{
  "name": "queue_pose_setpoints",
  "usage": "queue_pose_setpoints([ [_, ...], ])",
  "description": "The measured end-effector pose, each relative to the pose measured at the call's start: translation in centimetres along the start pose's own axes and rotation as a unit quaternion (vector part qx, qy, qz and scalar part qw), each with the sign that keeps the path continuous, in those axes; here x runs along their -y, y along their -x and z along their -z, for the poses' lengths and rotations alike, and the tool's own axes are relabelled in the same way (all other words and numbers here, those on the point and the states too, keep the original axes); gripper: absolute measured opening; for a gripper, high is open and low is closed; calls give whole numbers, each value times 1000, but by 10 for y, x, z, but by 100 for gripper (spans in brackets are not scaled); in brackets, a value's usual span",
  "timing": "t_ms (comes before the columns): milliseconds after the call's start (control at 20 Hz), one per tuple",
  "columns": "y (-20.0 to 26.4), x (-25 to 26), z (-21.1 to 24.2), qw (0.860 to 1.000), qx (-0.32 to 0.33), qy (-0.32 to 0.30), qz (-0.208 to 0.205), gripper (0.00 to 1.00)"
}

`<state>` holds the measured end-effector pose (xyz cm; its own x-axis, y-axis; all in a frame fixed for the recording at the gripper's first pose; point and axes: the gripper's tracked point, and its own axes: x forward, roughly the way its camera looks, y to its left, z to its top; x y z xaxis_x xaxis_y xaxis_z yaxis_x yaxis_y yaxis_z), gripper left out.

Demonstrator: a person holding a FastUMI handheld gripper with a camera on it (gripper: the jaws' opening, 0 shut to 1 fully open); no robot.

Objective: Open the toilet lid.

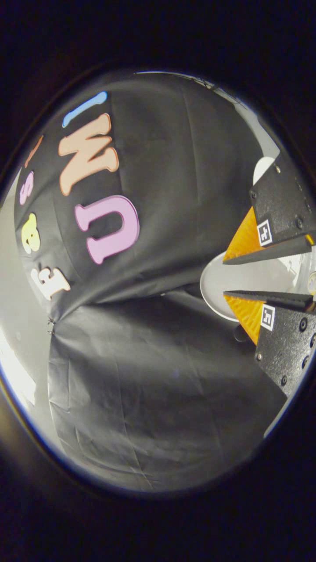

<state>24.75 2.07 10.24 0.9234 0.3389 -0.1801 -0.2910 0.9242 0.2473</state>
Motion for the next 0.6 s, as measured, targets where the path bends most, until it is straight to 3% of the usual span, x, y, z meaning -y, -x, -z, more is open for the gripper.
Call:
queue_pose_setpoints([
  [600, 102, 115, -16, 996, 72, 21, 50, 40],
])
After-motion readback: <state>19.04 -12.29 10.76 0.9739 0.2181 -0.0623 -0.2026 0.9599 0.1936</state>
